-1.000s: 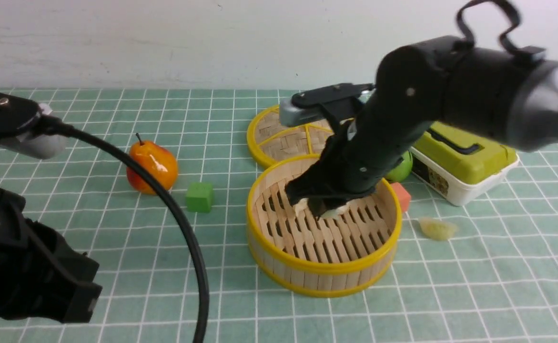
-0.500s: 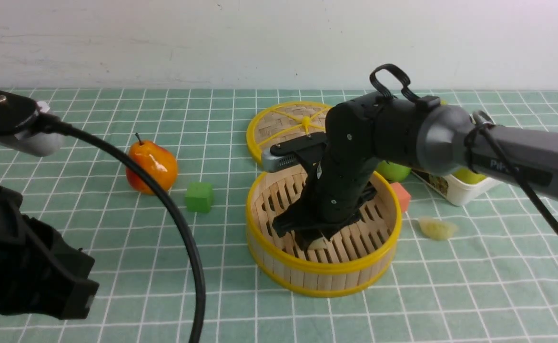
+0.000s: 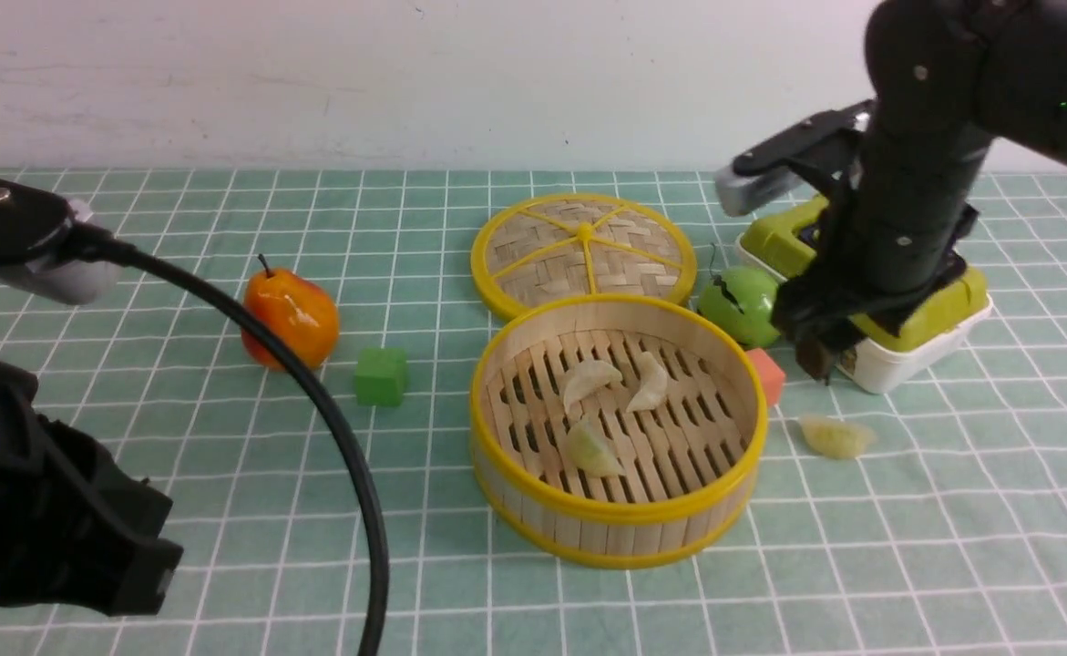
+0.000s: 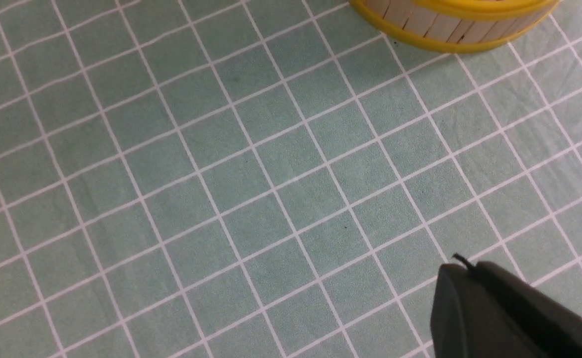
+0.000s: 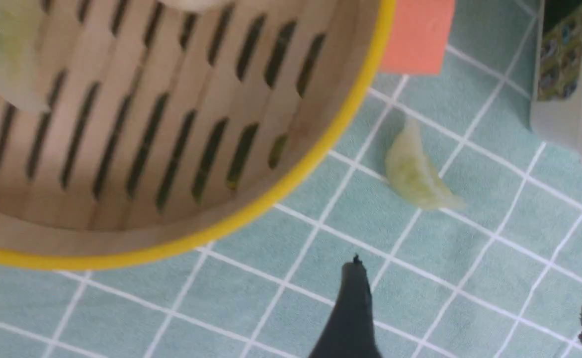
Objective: Put the dumplings into the steamer on the table with the blue tablecloth.
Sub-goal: 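Reach for and grasp a dumpling lying on the table beside the steamer, then place the dumpling in the bamboo steamer basket with the right gripper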
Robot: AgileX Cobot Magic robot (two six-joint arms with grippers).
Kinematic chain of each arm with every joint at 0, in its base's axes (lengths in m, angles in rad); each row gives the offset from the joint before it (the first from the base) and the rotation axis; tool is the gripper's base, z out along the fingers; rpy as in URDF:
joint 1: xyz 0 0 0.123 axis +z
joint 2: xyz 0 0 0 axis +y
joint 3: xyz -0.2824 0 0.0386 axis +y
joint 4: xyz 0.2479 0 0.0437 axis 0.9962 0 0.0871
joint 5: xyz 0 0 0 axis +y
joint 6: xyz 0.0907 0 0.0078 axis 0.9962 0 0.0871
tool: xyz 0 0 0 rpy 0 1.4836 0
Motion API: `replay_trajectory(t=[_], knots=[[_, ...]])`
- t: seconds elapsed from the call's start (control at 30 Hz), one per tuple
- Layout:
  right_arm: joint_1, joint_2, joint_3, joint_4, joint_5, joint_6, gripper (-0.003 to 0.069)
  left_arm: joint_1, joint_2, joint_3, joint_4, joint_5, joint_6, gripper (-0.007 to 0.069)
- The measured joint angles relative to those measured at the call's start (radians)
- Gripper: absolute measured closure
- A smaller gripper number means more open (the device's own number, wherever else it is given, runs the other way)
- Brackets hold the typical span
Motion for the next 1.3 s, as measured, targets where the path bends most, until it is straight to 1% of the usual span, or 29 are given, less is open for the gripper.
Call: replay_trajectory(t=[0.07,0.1,0.17,0.27,0.43,0.5,0.53,0.6,0.67,0.7,0.73,0.83,0.93,1.03,1.07,1.13,1.3], knots=[[-0.051,0.025,0.023,0.070,-0.025,-0.096,0.0117,0.000,0.000,0.000,-0.003,-0.006,0.000,0.0626],[-0.058,0.032,0.025,0.083,-0.031,-0.116,0.0120,0.000,0.000,0.000,-0.003,-0.006,0.000,0.0626],[-0.084,0.082,0.032,0.132,-0.064,-0.226,0.0136,0.000,0.000,0.000,-0.009,-0.009,0.000,0.0624],[-0.090,0.139,0.033,0.123,-0.110,-0.331,0.0150,0.000,0.000,0.000,-0.017,-0.009,0.000,0.0620],[-0.090,0.193,0.033,0.072,-0.179,-0.373,0.0168,0.000,0.000,0.000,-0.028,-0.009,0.000,0.0619],[-0.090,0.217,0.033,0.059,-0.205,-0.377,0.0201,0.000,0.000,0.000,-0.032,-0.009,0.000,0.0619],[-0.090,0.227,0.033,0.059,-0.210,-0.377,0.0218,0.000,0.000,0.000,-0.032,-0.009,0.000,0.0619],[-0.090,0.244,0.033,0.059,-0.213,-0.377,0.0275,0.000,0.000,0.000,-0.032,-0.009,0.000,0.0619],[-0.090,0.256,0.033,0.059,-0.214,-0.377,0.0349,0.000,0.000,0.000,-0.032,-0.009,0.000,0.0619],[-0.090,0.259,0.033,0.062,-0.210,-0.374,0.0426,0.000,0.000,0.000,-0.032,-0.009,0.000,0.0619],[-0.090,0.259,0.033,0.061,-0.210,-0.369,0.0456,0.000,0.000,0.000,-0.032,-0.009,0.000,0.0619],[-0.090,0.257,0.025,0.055,-0.200,-0.345,0.0448,0.000,0.000,0.000,-0.032,-0.009,0.000,0.0618],[-0.088,0.246,-0.006,0.035,-0.151,-0.307,0.0448,0.000,0.000,0.000,-0.032,-0.009,0.000,0.0617],[-0.059,0.177,-0.082,0.027,-0.076,-0.207,0.0448,0.000,0.000,0.000,-0.032,-0.009,0.000,0.0612],[-0.032,0.139,-0.116,0.051,-0.053,-0.139,0.0448,0.000,0.000,0.000,-0.032,-0.009,0.000,0.0610],[0.020,0.099,-0.148,0.105,-0.031,-0.078,0.0448,0.000,0.000,0.000,-0.032,-0.009,0.000,0.0609],[0.140,0.096,-0.160,0.172,-0.004,-0.025,0.0448,0.000,0.000,0.000,-0.032,-0.009,0.003,0.0607]])
